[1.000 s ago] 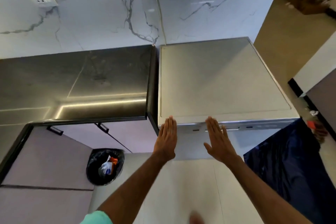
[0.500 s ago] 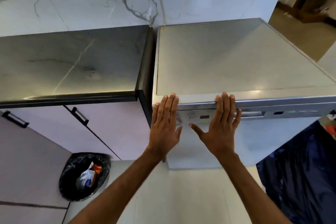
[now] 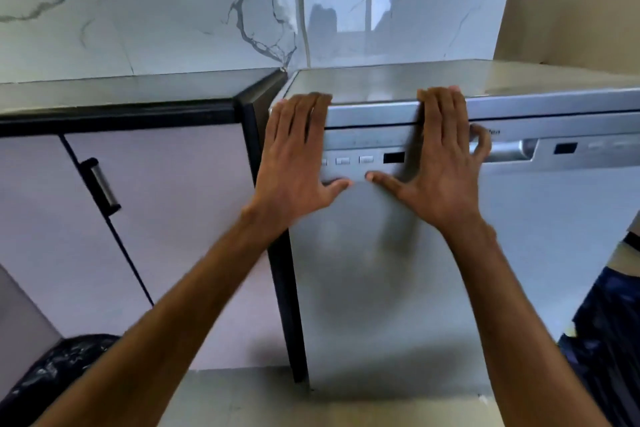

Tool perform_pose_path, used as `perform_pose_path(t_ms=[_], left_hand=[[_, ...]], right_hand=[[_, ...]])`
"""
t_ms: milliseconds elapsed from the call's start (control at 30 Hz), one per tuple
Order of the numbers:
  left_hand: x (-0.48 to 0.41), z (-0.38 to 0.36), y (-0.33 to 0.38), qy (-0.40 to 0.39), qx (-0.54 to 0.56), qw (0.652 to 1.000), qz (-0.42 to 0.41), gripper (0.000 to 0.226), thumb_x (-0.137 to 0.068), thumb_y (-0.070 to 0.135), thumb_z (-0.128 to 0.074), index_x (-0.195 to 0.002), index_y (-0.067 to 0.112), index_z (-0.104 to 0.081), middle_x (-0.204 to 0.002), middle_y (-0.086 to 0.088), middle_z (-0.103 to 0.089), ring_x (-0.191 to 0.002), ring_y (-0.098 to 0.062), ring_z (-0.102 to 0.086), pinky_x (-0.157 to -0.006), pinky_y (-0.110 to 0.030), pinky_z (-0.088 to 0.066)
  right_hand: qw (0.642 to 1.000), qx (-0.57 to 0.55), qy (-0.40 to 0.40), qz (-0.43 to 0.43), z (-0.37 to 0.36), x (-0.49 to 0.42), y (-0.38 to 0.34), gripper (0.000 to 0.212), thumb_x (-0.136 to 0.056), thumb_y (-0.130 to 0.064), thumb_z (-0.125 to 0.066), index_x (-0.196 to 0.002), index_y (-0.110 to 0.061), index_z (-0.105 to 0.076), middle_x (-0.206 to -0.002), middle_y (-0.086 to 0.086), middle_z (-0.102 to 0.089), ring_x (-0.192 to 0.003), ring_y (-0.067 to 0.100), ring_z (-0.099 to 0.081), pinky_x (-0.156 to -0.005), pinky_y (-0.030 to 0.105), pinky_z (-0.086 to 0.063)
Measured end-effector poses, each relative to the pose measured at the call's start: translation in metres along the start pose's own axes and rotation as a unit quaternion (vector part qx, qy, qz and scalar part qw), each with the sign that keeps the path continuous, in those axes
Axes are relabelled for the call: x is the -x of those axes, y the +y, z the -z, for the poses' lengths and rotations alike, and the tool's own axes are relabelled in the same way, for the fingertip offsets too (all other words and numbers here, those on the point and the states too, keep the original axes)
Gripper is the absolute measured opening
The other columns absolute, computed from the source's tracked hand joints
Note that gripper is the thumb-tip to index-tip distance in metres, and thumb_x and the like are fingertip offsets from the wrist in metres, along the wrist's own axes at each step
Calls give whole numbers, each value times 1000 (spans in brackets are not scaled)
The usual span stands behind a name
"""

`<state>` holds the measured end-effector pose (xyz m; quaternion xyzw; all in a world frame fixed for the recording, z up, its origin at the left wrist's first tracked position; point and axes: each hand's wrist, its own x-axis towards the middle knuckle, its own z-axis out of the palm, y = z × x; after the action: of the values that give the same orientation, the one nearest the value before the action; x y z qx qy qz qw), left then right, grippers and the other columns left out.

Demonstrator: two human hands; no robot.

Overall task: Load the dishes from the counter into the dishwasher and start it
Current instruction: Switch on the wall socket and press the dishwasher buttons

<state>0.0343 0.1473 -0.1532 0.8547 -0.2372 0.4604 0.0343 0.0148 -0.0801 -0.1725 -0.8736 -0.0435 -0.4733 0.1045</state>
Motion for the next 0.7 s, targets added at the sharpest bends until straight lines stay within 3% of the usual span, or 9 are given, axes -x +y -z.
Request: perform_pose_path(t_ms=[133, 233, 367, 533, 700], left_hand=[[6, 11, -13, -2, -12, 1000, -8, 115, -66, 76, -65, -157, 17, -26, -156, -10, -31, -146, -29, -26, -121, -52, -17], [12, 25, -24, -42, -4, 999, 26, 116, -64, 75, -67, -159, 32, -17, -163, -9, -16, -153, -29, -11, -124, -55, -9], [14, 28, -25, -40, 79, 996, 27, 115, -65, 62, -78, -159, 27, -22, -158, -12, -22, -149, -29, -16, -121, -42, -22], [14, 22, -17, 0, 122, 991, 58, 103, -66, 55, -79, -153, 28, -31, -151, -8, -29, -144, -25, -23, -104, -40, -46], [14, 19, -18, 18, 151, 986, 71, 95, -72, 45, -81, -152, 30, -33, -152, -5, -28, -145, -21, -21, -101, -32, -45]], right_hand=[[1000, 0, -13, 19, 10, 2, 8, 121, -66, -70, -74, -158, -18, -16, -166, 2, -17, -155, 19, -8, -115, 55, -25], [999, -18, -30, 24, 27, 1, 8, 119, -65, -59, -83, -157, -17, -21, -163, 3, -23, -154, 22, -14, -114, 53, -26], [999, -21, -34, 35, 29, 2, 9, 118, -65, -54, -86, -157, -17, -21, -162, 4, -24, -153, 23, -16, -112, 52, -26], [999, -10, -32, 3, 19, 4, -2, 126, -63, -58, -85, -158, -16, -15, -165, 4, -17, -155, 23, -8, -116, 57, -24], [998, -26, -27, -55, 10, 3, -20, 130, -62, -59, -86, -158, -13, -12, -166, 8, -12, -155, 26, -3, -118, 61, -21]])
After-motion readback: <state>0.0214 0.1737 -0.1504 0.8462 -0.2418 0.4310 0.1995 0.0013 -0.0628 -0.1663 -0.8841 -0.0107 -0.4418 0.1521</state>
